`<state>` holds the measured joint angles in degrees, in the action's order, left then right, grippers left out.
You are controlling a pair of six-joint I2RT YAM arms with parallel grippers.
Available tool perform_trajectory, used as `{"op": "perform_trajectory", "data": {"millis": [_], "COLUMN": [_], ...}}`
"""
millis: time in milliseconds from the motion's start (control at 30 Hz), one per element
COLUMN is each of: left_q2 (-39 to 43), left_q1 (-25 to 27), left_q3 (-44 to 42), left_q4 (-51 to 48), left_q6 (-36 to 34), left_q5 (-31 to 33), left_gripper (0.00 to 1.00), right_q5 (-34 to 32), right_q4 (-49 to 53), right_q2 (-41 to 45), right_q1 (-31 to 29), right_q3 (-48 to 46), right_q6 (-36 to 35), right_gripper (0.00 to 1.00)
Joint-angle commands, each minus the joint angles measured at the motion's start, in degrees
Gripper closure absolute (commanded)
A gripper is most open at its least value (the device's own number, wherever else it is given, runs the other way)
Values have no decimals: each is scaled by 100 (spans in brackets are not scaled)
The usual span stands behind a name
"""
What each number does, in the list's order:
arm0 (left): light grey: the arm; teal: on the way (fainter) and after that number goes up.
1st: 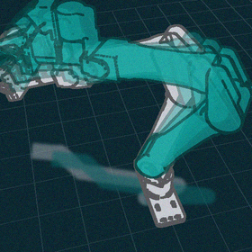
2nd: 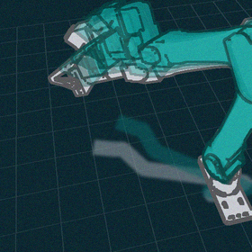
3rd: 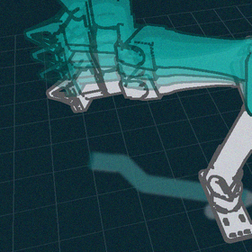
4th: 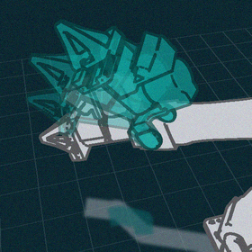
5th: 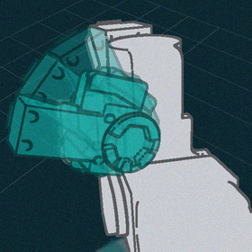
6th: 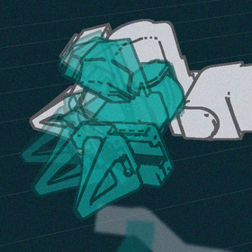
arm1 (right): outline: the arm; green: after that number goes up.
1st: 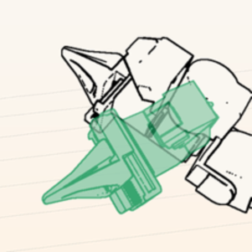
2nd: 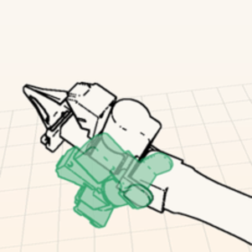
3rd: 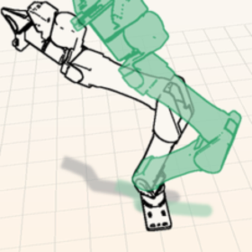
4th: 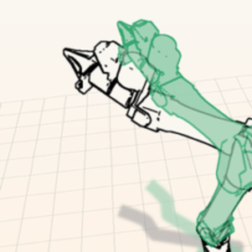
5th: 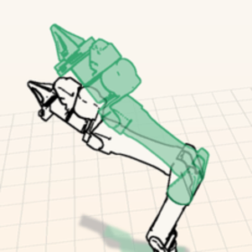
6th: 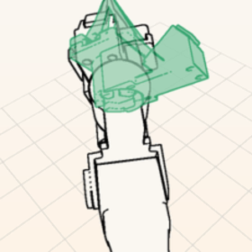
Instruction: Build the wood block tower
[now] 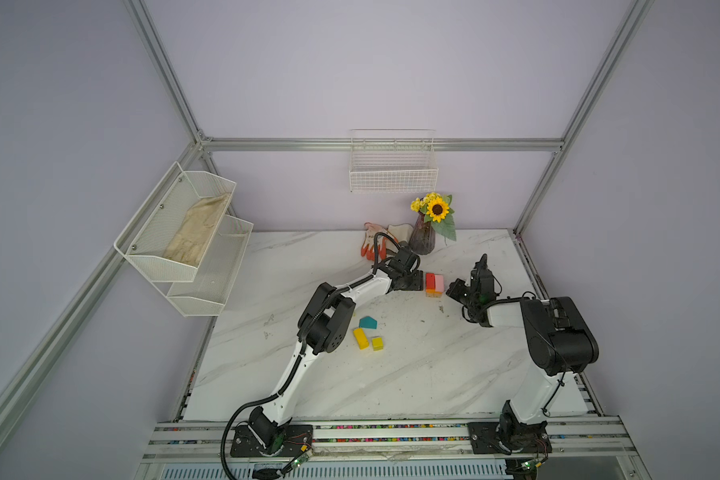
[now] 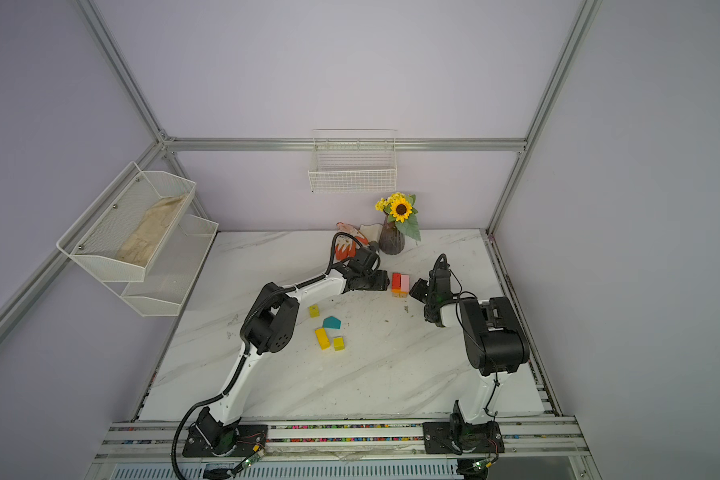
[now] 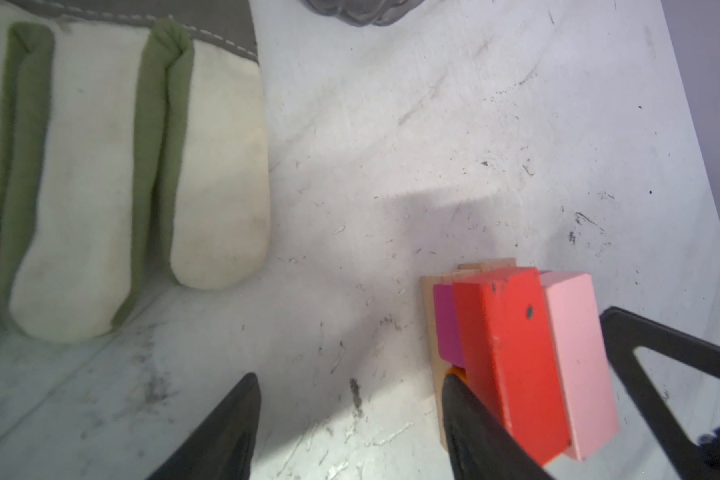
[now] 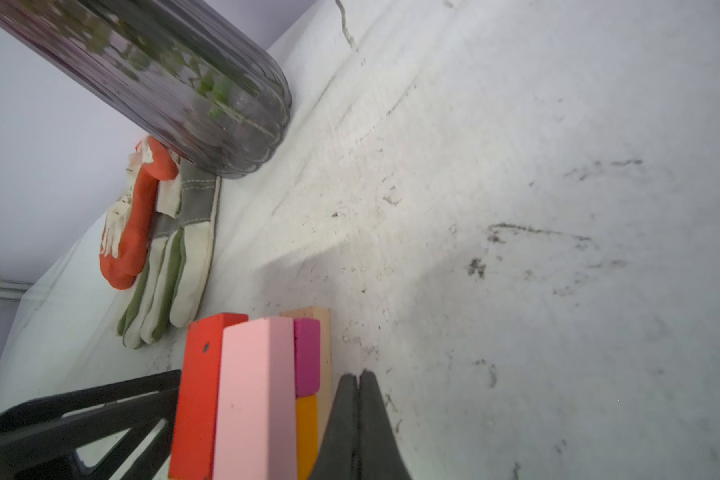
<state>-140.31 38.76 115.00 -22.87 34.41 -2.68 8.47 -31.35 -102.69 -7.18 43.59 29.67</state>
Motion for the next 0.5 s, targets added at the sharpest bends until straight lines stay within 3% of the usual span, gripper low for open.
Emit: {"op": "perform_trajectory", "data": {"millis": [0,467], "left_q2": [-168,-473], "left_q1": [-95,-123], "left_q3": [510,1033], "left_q4": [-414,-412], "left_q6": [-141,-207], "left_q5": [-103,-857], "left_gripper": [31,30], "right_q5": [-168,647], "right_q4": [-153,-380], "right_q2": [272,-344], "right_q1": [24,-34], "right_q3": [-103,228], "right_q6": [-150,-239], "right_gripper": [100,100]}}
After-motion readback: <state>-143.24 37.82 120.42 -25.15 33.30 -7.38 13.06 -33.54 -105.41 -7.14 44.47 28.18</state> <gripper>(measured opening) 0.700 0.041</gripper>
